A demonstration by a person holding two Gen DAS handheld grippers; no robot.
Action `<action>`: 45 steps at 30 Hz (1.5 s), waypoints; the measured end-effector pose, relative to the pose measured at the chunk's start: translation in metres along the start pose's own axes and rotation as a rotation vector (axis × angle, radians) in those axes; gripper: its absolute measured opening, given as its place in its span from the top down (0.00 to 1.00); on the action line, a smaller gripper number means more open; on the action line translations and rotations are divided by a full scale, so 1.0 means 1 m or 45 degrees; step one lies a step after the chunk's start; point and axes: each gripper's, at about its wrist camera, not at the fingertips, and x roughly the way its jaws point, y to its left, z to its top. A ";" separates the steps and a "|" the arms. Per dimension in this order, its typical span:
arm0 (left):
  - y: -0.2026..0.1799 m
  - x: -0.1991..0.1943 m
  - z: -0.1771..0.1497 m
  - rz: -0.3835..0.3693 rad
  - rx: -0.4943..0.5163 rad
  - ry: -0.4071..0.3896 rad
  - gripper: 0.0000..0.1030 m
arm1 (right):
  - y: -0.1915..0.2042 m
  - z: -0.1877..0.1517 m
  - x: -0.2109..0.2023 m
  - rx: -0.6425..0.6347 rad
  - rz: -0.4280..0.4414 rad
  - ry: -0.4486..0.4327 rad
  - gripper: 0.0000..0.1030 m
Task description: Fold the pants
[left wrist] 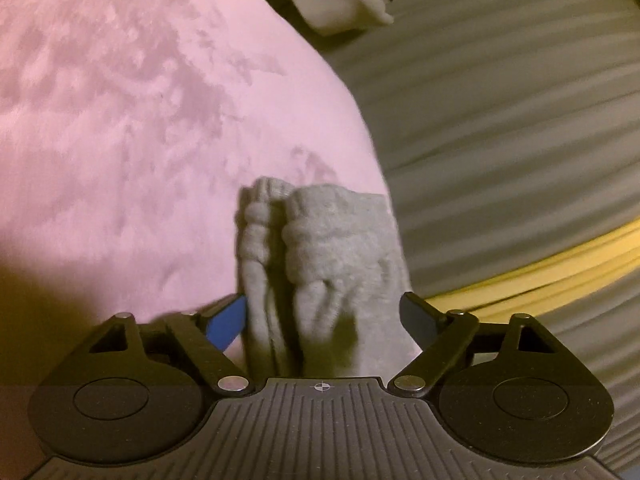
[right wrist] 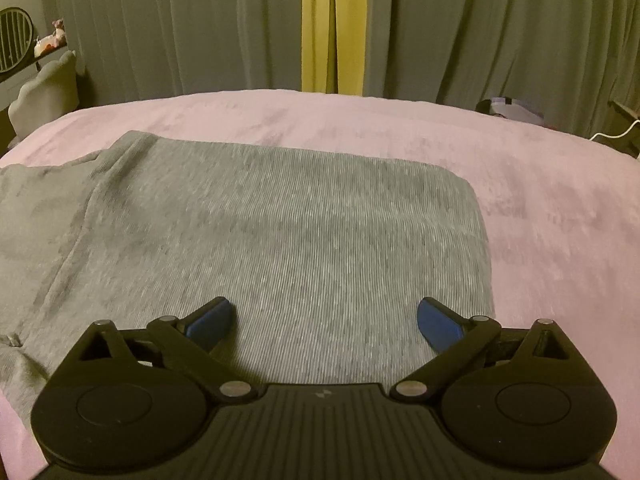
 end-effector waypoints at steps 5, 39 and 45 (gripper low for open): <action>-0.007 0.012 0.005 0.018 0.092 0.015 0.16 | 0.000 0.000 0.003 0.001 0.000 -0.012 0.03; -0.113 -0.006 -0.027 -0.202 0.615 -0.158 0.68 | -0.034 0.006 -0.030 0.313 0.150 -0.032 0.04; -0.200 -0.041 -0.102 -0.430 0.989 -0.089 0.67 | -0.051 0.009 -0.063 0.457 0.192 -0.147 0.04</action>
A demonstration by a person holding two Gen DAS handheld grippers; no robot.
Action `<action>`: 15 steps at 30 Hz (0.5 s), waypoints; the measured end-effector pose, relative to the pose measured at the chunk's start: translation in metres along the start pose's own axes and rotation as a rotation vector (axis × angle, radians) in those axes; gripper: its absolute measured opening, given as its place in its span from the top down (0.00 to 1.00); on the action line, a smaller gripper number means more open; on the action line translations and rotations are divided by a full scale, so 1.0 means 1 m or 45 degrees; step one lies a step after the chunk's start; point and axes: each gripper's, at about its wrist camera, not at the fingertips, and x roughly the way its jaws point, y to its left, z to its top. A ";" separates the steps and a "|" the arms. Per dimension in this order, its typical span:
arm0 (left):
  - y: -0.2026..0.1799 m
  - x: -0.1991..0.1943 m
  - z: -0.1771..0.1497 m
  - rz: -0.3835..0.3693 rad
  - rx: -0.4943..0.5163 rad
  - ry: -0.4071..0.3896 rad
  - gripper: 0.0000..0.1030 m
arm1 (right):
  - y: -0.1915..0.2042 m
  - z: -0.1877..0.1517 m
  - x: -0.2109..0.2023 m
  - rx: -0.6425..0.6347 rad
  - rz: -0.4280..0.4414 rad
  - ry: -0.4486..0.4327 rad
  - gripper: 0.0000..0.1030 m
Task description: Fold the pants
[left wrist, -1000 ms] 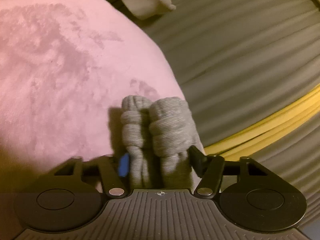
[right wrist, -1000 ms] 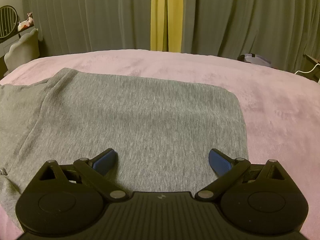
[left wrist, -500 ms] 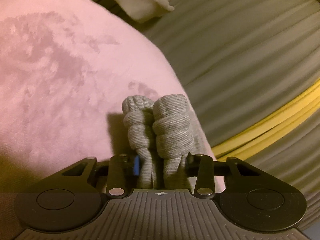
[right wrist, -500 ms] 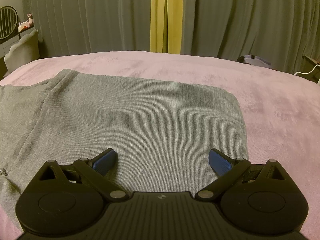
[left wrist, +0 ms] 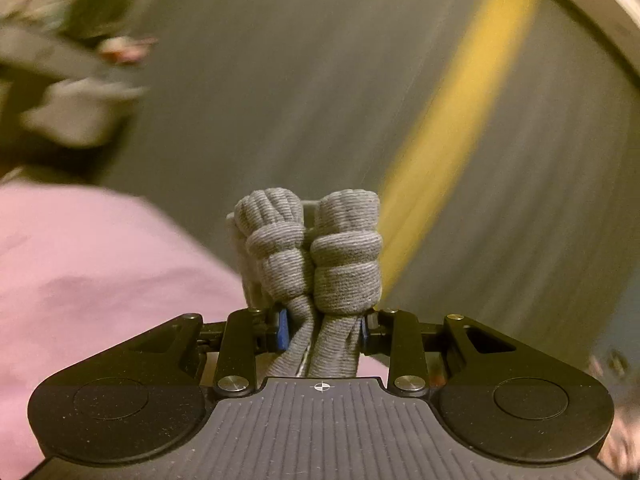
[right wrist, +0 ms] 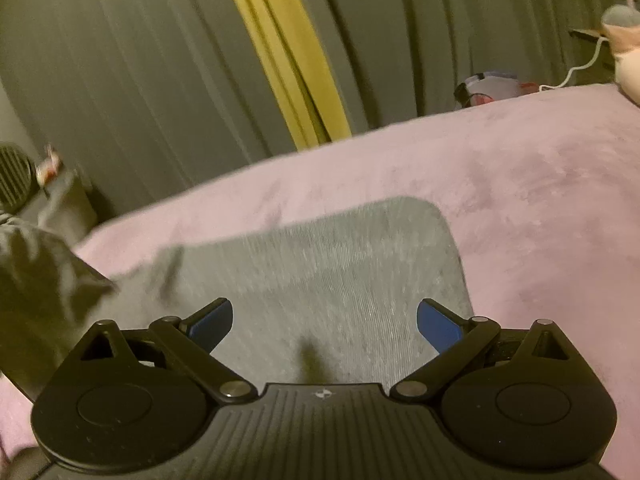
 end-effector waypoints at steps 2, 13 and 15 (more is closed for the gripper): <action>-0.040 0.003 -0.012 -0.105 0.114 0.050 0.67 | -0.005 0.002 -0.013 0.058 0.027 -0.039 0.04; -0.182 0.052 -0.166 -0.190 0.616 0.483 0.67 | -0.042 -0.003 -0.043 0.368 0.094 -0.069 0.04; -0.187 0.051 -0.178 -0.183 0.633 0.522 0.67 | -0.042 -0.004 -0.038 0.373 0.120 -0.036 0.04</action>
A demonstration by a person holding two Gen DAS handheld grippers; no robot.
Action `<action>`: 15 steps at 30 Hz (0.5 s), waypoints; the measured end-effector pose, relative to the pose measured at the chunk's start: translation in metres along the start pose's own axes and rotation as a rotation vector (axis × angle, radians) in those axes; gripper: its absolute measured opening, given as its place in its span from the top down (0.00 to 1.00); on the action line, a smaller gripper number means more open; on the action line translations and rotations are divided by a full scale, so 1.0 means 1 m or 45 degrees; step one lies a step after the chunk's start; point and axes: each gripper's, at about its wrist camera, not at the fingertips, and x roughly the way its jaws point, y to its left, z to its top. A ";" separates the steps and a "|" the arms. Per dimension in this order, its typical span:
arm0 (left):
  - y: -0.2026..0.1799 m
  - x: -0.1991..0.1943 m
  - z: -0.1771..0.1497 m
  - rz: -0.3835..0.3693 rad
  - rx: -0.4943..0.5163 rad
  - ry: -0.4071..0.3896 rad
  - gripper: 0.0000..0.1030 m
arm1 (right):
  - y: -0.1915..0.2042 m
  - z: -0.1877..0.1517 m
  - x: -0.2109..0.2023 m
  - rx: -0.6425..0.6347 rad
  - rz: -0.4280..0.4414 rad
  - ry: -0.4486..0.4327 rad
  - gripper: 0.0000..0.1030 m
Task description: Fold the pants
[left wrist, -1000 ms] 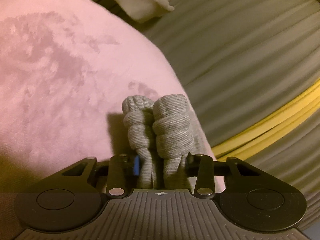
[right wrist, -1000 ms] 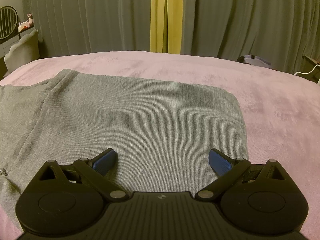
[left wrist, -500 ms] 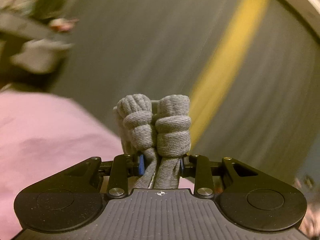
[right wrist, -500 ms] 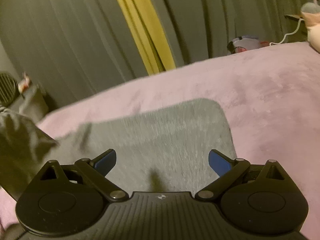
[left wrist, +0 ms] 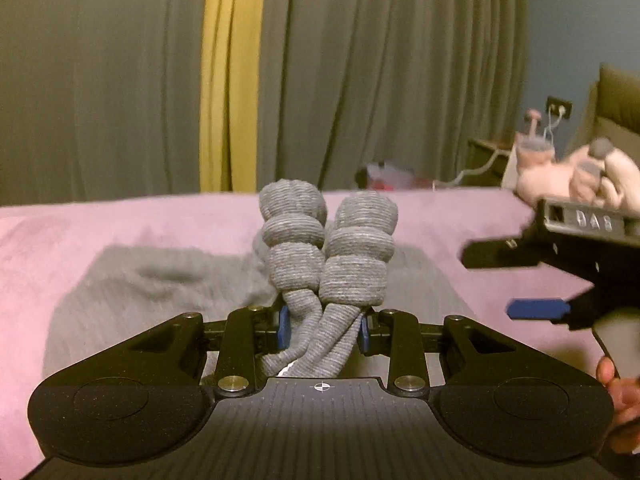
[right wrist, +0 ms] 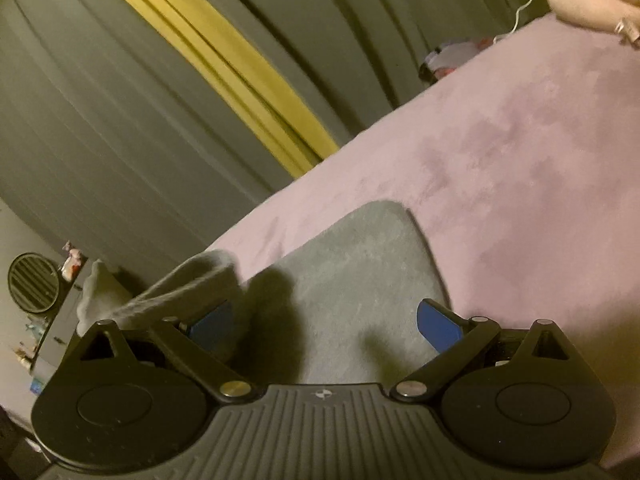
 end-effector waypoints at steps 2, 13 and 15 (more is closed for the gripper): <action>-0.002 0.003 -0.002 0.008 0.021 0.024 0.66 | 0.002 -0.001 0.008 -0.005 0.016 0.039 0.04; 0.015 0.001 -0.011 0.000 -0.012 0.273 0.28 | 0.006 -0.009 0.013 -0.026 0.049 0.109 0.04; 0.016 -0.003 -0.015 -0.001 -0.027 0.310 0.25 | 0.005 -0.011 0.016 -0.012 0.066 0.141 0.04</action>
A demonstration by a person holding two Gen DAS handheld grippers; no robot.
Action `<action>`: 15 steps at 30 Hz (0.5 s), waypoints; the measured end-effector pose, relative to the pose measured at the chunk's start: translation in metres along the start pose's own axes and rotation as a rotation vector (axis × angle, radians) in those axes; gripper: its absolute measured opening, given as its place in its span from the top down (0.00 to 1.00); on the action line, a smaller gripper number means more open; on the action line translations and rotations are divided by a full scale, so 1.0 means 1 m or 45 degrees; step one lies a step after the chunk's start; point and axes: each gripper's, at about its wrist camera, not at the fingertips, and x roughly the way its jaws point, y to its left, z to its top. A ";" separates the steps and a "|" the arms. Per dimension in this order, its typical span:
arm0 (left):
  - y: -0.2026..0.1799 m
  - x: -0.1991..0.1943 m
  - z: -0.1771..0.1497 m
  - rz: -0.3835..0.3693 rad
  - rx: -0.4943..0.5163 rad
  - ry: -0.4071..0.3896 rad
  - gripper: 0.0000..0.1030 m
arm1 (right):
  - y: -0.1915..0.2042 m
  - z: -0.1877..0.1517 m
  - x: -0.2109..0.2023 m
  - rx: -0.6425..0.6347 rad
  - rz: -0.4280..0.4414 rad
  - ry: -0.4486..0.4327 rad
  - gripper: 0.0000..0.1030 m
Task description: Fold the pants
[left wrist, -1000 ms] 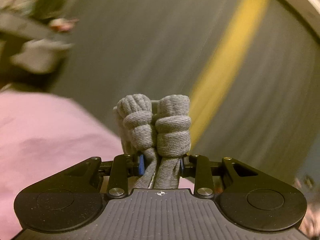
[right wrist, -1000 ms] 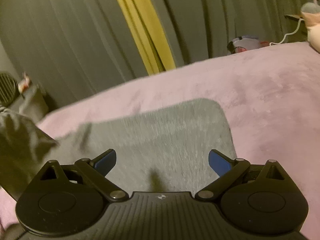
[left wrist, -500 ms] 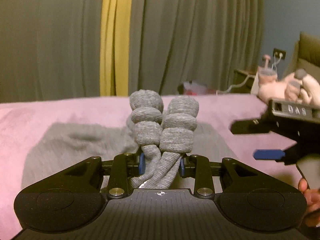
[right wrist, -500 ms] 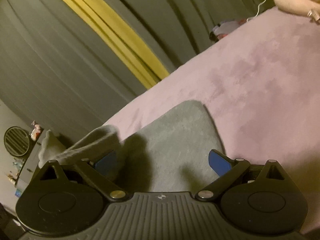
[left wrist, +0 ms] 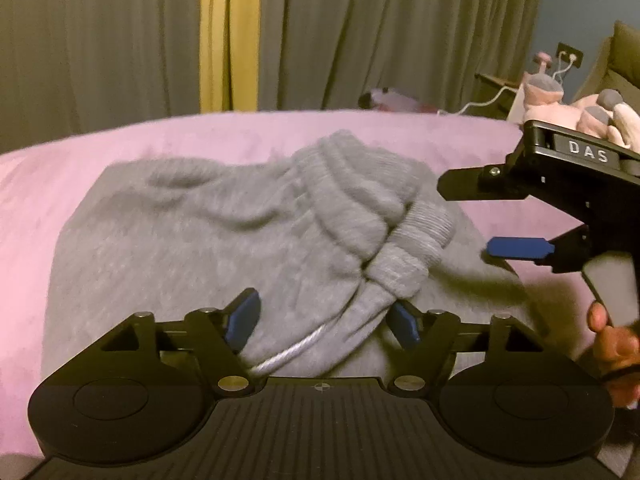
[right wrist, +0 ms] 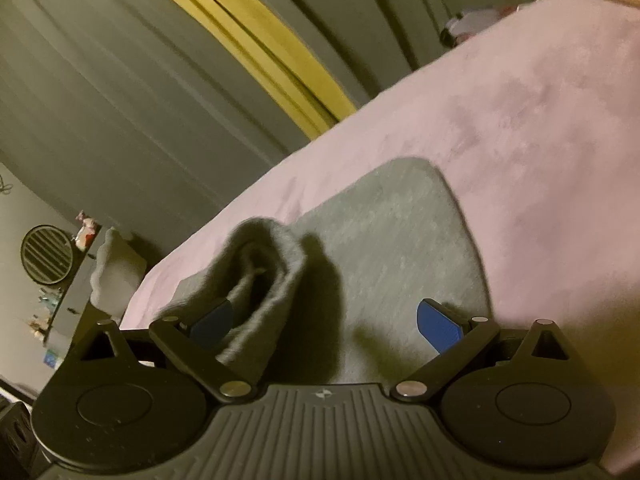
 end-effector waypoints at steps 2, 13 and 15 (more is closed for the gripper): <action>0.004 -0.004 -0.004 0.007 -0.015 0.034 0.22 | 0.000 -0.002 0.005 0.012 0.011 0.041 0.04; 0.046 -0.025 0.000 0.005 -0.259 0.008 0.11 | -0.010 -0.007 0.017 0.139 0.048 0.167 0.04; 0.054 -0.024 -0.001 0.044 -0.300 0.023 0.10 | -0.011 -0.008 0.017 0.156 0.045 0.171 0.04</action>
